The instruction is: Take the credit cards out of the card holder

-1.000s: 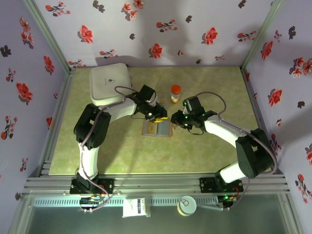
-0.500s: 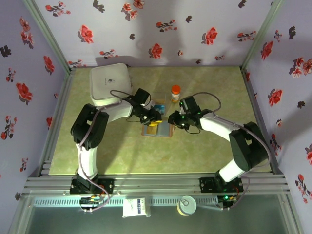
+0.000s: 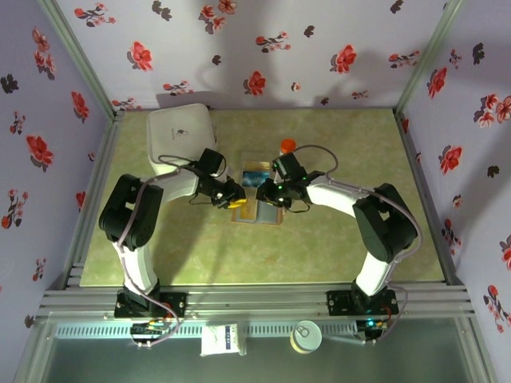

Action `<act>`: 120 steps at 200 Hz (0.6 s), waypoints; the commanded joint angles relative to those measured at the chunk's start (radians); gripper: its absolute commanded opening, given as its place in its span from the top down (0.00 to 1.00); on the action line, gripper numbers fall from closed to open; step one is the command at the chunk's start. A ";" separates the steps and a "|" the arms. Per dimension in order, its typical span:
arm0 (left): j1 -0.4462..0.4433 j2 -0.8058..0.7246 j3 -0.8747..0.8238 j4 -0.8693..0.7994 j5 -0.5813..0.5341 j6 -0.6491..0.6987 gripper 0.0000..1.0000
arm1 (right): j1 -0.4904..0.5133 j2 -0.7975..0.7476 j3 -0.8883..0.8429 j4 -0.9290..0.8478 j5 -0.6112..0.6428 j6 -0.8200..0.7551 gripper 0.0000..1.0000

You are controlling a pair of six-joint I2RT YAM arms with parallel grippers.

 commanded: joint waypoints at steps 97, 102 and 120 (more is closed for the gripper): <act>0.031 0.014 -0.066 0.011 0.003 0.064 0.91 | 0.037 0.121 0.082 0.003 -0.044 0.031 0.72; 0.032 0.015 -0.068 0.011 0.004 0.065 0.92 | 0.038 0.122 0.081 0.005 -0.044 0.033 0.72; 0.034 0.019 -0.071 0.009 0.004 0.070 0.92 | 0.040 0.132 0.082 0.008 -0.045 0.036 0.72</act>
